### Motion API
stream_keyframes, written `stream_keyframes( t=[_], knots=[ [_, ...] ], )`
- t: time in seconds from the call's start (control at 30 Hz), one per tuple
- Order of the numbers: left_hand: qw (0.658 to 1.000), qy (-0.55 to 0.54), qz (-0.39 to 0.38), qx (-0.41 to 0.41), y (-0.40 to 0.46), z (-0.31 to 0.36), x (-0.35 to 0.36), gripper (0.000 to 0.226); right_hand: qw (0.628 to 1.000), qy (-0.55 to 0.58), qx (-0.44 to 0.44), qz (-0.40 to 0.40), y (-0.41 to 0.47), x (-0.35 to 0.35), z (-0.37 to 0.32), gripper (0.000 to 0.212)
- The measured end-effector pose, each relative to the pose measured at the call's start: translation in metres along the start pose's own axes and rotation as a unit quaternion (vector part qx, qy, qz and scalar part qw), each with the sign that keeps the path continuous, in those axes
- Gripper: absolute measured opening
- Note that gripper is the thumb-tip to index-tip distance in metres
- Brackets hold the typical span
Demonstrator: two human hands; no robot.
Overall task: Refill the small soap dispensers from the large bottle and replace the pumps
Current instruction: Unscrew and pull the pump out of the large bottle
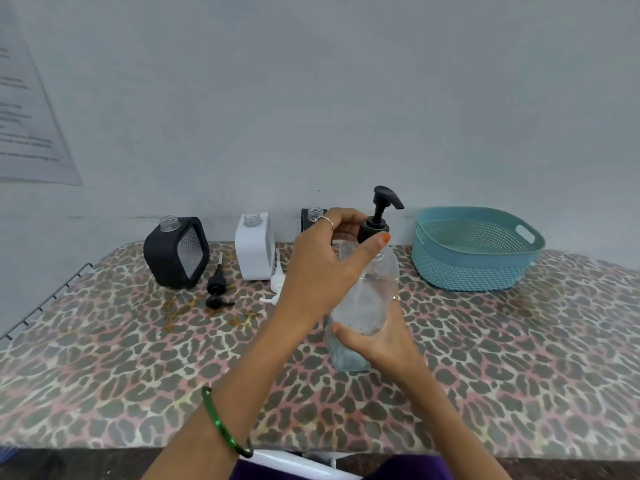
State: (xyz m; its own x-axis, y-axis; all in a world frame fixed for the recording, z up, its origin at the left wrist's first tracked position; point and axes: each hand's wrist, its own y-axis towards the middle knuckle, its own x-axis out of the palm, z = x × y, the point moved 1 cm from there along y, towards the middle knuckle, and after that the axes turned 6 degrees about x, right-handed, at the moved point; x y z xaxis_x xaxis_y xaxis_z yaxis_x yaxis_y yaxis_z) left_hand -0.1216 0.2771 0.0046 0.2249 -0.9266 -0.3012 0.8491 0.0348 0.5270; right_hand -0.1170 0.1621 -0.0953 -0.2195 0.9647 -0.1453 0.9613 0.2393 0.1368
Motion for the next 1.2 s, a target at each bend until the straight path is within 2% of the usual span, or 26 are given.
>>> stream_keyframes(
  t=[0.17, 0.33, 0.4, 0.53, 0.63, 0.77, 0.87, 0.97, 1.0, 1.1, 1.2],
  knots=[
    [0.998, 0.046, 0.025, 0.037, -0.001, 0.004, 0.004, 0.02, 1.0, 0.005, -0.008, -0.005, -0.002, -0.001, -0.004, 0.061],
    [0.997, 0.02, 0.074, 0.011, -0.002, 0.007, 0.003, 0.022, 1.0, 0.006, -0.023, -0.02, -0.003, -0.001, -0.004, 0.057],
    [0.996, 0.019, 0.09, 0.004, -0.001, 0.007, 0.006, 0.028, 0.999, 0.006, -0.027, -0.031, -0.003, 0.0, -0.005, 0.046],
    [0.993, 0.015, 0.118, -0.008, 0.003, 0.01, 0.014, 0.038, 0.998, 0.009, -0.049, -0.037, -0.002, 0.0, -0.006, 0.04],
    [0.988, 0.056, 0.146, 0.001, 0.004, 0.015, 0.014, 0.047, 0.997, -0.005, -0.068, -0.029, -0.004, 0.0, -0.01, 0.036],
    [0.986, 0.041, 0.162, -0.021, 0.004, 0.015, 0.017, 0.047, 0.998, -0.008, -0.064, -0.026, -0.002, 0.002, -0.006, 0.03],
    [0.992, -0.006, 0.114, -0.047, 0.001, 0.015, 0.02, 0.042, 0.998, -0.001, -0.066, -0.02, -0.001, 0.002, -0.001, 0.034],
    [0.998, -0.049, 0.014, -0.041, -0.005, 0.014, 0.011, 0.01, 0.998, -0.009, -0.063, -0.011, -0.001, 0.0, 0.001, 0.032],
    [0.997, -0.071, -0.019, -0.033, -0.007, 0.014, 0.006, 0.008, 0.998, -0.013, -0.06, -0.012, -0.001, 0.0, 0.001, 0.03],
    [0.991, -0.109, -0.078, -0.013, -0.006, 0.008, -0.009, 0.026, 0.998, -0.003, -0.058, -0.01, -0.001, 0.001, 0.005, 0.032],
    [0.995, -0.097, -0.037, -0.005, -0.002, 0.005, -0.013, 0.028, 0.998, 0.006, -0.058, -0.01, -0.001, 0.001, 0.003, 0.041]
  ],
)
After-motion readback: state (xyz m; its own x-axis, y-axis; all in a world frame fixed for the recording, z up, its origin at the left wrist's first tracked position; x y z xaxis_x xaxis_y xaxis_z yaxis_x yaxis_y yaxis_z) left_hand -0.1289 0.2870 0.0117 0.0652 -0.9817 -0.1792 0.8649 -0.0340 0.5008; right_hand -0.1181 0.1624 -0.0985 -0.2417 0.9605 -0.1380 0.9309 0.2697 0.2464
